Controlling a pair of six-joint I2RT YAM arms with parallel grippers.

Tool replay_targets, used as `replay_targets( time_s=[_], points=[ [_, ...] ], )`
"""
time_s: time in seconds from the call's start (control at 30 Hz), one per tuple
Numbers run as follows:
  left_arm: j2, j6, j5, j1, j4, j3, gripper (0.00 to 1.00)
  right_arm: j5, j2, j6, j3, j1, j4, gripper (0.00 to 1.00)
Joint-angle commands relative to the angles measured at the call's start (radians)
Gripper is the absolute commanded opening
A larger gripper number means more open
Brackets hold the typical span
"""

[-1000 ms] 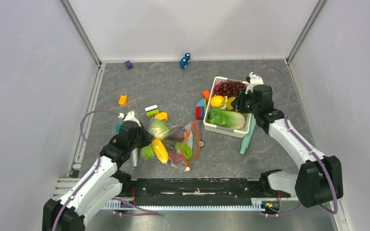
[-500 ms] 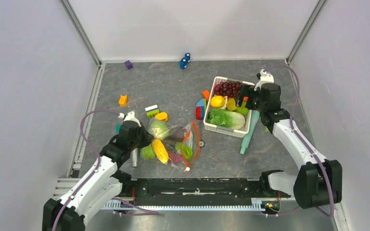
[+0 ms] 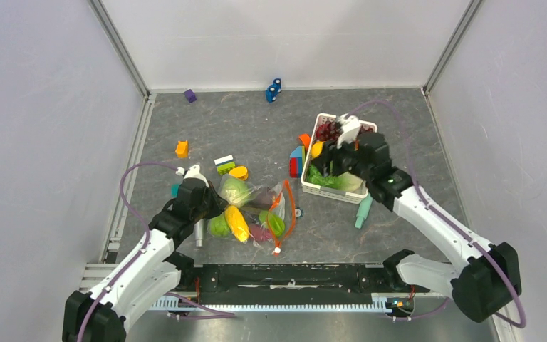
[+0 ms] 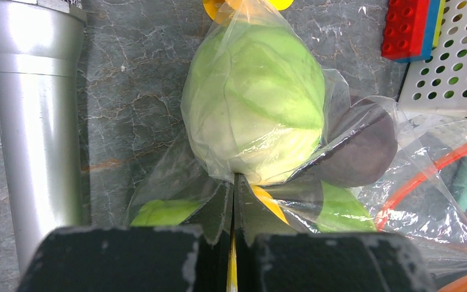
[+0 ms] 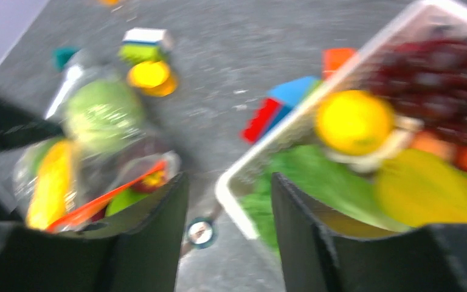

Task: Open the zip-top bag and remove the fake food
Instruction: Place the fake fruit in the bin, then pick up the fake fruit from the zipper food storage bag.

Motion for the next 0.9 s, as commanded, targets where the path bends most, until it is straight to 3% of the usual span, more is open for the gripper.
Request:
replay_targets(
  time_s=[0.0, 0.2, 0.43, 0.87],
  points=[
    [0.002, 0.009, 0.000, 0.005, 0.000, 0.015, 0.02, 0.054, -0.054, 0.046, -0.031, 0.182, -0.005, 0.53],
    [0.003, 0.003, 0.002, 0.004, 0.002, 0.010, 0.02, 0.110, -0.068, 0.141, -0.180, 0.403, 0.055, 0.43],
    [0.008, 0.002, -0.004, 0.005, 0.008, 0.010, 0.02, 0.155, 0.020, 0.229, -0.239, 0.565, 0.163, 0.42],
    [0.003, 0.002, -0.004, 0.005, -0.001, 0.010, 0.02, 0.288, 0.222, 0.311, -0.219, 0.614, 0.276, 0.53]
  ],
)
